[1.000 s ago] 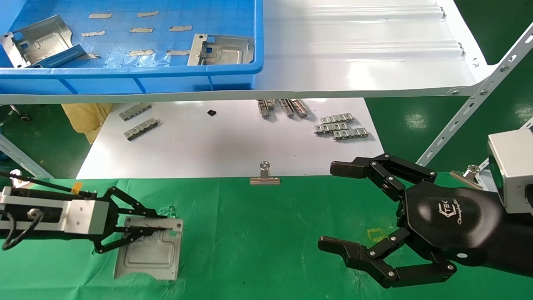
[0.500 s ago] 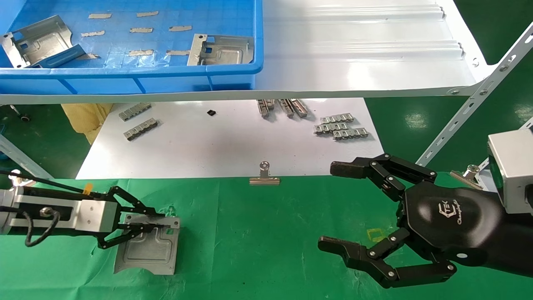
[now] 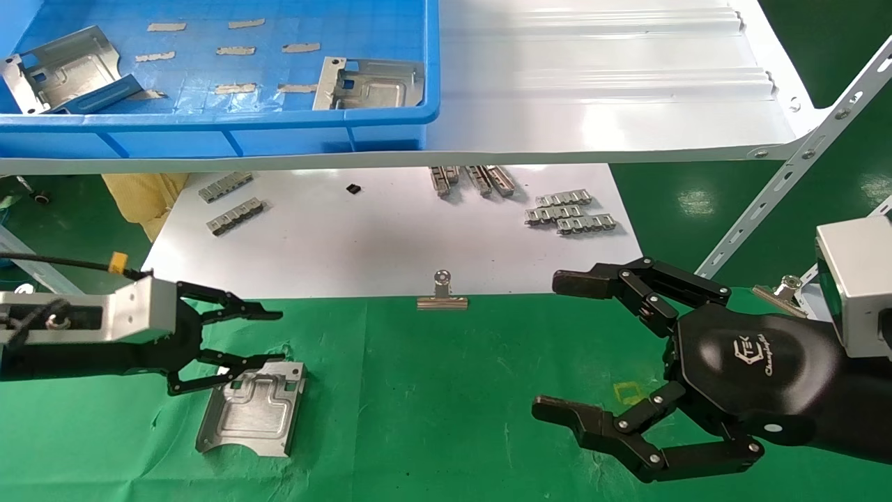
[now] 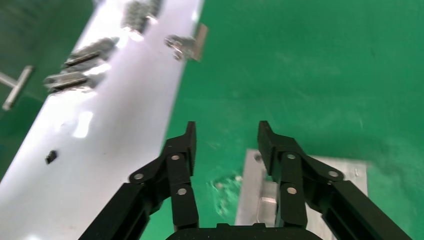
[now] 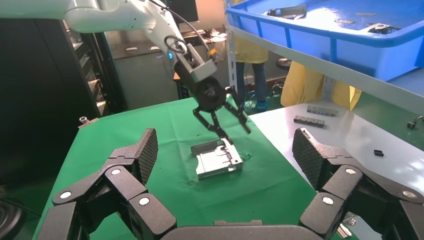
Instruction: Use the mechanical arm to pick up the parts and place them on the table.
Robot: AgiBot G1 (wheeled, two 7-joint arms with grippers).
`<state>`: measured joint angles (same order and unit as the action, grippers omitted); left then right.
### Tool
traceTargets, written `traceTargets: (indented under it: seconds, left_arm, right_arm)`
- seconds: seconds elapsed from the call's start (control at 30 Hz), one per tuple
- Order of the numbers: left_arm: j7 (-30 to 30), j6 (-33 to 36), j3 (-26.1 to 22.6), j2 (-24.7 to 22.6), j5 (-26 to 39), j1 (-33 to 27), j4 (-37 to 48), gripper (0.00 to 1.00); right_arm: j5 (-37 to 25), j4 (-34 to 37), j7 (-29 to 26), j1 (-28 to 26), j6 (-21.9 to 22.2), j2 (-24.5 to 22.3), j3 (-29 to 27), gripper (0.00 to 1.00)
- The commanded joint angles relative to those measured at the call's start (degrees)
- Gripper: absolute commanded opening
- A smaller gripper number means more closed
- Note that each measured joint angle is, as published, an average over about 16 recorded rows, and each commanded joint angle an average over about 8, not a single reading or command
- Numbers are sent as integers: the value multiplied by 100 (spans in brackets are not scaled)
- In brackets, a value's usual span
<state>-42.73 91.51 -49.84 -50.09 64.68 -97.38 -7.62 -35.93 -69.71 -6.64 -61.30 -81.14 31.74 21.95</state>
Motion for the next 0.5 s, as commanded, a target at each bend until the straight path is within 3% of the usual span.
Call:
traceTargets:
  seconds: [0.03, 0.5]
  left_arm:
    - [212, 9, 61, 43, -168, 36, 39, 100]
    - [551, -25, 297, 151, -327, 296, -427, 100]
  right_arm:
    - [0, 0, 0, 0, 0, 0, 0, 100]
    - [1, 1, 0, 1, 0, 0, -1, 100]
